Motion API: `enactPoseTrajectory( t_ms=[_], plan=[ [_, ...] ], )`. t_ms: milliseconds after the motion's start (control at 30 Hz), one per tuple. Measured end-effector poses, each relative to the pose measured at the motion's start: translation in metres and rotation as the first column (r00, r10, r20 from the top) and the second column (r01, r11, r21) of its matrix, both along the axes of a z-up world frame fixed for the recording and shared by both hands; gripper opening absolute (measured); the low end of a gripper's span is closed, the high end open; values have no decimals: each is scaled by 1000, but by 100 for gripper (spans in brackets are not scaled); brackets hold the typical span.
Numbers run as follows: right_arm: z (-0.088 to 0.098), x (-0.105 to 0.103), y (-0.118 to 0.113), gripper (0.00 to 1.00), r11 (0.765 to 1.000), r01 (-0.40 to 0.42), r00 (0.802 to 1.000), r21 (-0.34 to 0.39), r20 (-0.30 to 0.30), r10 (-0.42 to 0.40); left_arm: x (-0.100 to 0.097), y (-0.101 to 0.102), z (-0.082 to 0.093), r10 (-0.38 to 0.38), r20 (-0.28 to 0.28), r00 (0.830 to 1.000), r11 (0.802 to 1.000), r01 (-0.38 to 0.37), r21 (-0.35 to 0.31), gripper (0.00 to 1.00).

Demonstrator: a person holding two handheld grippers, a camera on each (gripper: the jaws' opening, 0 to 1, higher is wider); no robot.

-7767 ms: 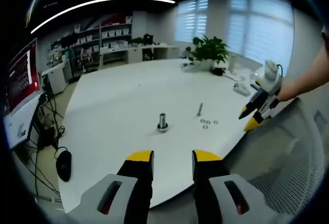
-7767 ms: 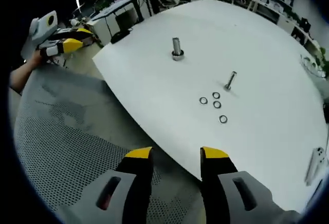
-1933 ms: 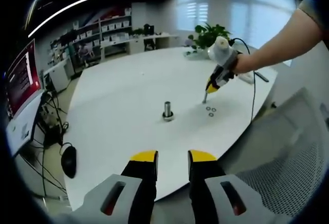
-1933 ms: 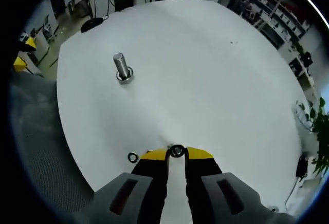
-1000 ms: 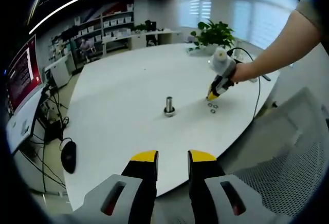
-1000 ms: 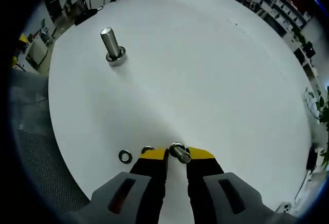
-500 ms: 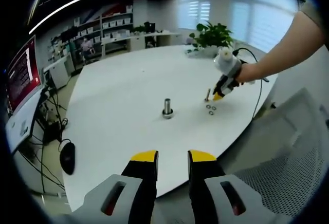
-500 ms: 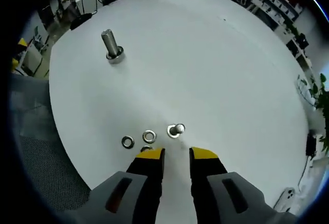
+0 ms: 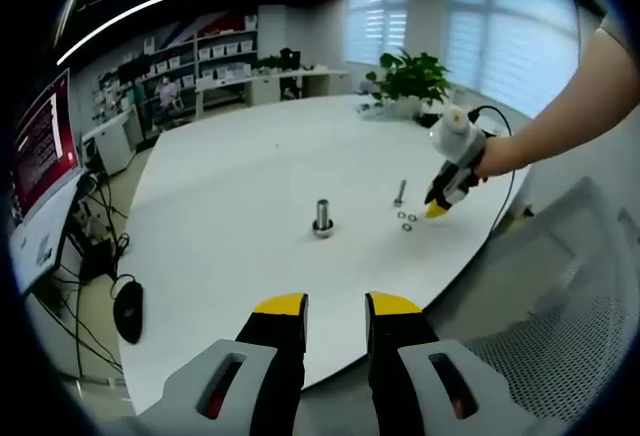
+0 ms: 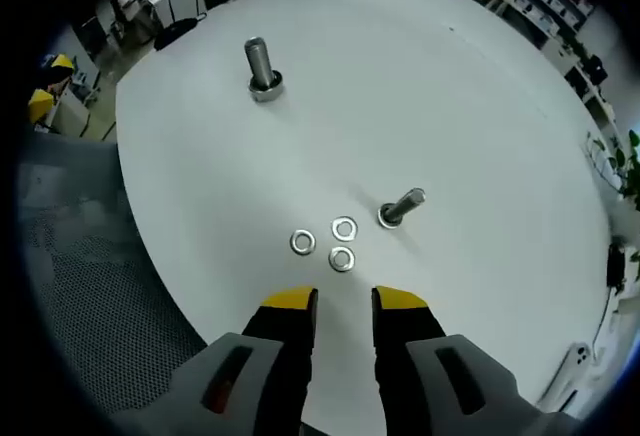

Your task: Place the washer onto the threaded stud by aligning its center hole with the stud, sliding it down to the base, and recovering from edge contact or off-axis alignment until the washer reaches the visible bottom stop.

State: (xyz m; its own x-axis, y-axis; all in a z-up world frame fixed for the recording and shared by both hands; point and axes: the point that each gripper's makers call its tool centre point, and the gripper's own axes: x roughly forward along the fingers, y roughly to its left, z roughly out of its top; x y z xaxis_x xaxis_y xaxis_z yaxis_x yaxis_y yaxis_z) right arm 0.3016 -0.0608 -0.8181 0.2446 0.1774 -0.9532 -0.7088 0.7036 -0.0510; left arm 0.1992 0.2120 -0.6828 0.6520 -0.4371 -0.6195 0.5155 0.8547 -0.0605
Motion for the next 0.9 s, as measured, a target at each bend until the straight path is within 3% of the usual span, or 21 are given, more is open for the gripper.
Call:
enactPoseTrajectory(
  t_ms=[400,467,533,667,800,900],
  plan=[
    [-23,12,9,24,998,-65,998,-7,-10,65,0,4,-5,17,-21,1000,1000,-17,21,21],
    [-22,16,12,24,999,-45,999,25,8,45,0,3,-4,16,-17,1000,1000,-16,22,20],
    [-26,13,13,23,998,-34,999,52,-21,35,-1,7,-8,28,-32,999,999,-26,48,20],
    [-24,21,10,18,996,-50,999,70,4,50,-1,10,-11,34,-42,999,997,-31,73,19],
    [-24,18,12,17,976,-203,979,76,35,201,-2,12,-15,44,-64,997,996,-39,86,18],
    [-24,15,7,16,970,-223,975,92,35,221,-3,14,-17,49,-70,996,993,-42,108,18]
  ],
)
